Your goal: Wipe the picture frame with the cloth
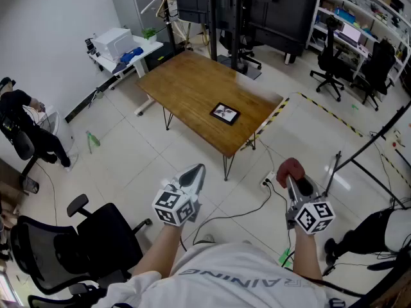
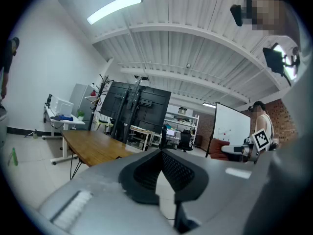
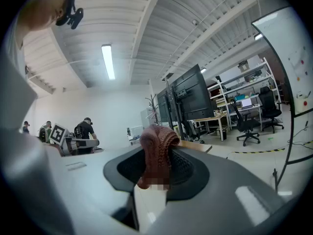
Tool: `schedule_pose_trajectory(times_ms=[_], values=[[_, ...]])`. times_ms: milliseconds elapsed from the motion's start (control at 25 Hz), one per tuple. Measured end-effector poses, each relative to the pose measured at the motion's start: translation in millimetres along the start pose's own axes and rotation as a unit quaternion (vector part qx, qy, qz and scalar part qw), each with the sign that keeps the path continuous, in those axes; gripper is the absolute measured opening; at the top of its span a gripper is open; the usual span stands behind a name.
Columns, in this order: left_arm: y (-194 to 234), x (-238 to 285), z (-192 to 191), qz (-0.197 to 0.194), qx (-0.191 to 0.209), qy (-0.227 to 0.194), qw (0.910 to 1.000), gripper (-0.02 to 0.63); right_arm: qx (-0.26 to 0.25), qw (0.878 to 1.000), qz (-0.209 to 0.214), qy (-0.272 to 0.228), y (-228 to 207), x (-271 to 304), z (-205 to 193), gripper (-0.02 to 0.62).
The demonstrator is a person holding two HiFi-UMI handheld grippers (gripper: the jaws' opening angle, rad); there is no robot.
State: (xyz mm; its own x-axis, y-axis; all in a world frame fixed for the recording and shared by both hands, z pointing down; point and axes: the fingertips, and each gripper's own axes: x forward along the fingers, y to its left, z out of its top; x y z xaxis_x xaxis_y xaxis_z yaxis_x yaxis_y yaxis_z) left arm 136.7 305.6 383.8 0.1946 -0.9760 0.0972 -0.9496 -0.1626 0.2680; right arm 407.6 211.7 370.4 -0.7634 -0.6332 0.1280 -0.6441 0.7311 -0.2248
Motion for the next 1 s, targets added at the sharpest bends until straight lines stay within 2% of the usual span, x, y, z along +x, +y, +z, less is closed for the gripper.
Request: schedule_pose_trajectory(times_ms=[200,600,1000], values=[[39.0,-11.0,4.4,0.005,-0.009,-0.004,0.9999,0.003,-0.003,1.000,0.001,0.001,23.9,30.5,-0.5,0.121],[133.0,-40.0,14.6,0.016,-0.023,-0.009,0.9996,0.003,-0.023,0.999,0.028,0.024,100.0,106.3,-12.0,0.121],[162.0,8.1,34.7,0.005,-0.010,-0.021,0.9997,0.003,-0.035,0.999,0.027,0.021,79.2,169.4,11.7,0.121]])
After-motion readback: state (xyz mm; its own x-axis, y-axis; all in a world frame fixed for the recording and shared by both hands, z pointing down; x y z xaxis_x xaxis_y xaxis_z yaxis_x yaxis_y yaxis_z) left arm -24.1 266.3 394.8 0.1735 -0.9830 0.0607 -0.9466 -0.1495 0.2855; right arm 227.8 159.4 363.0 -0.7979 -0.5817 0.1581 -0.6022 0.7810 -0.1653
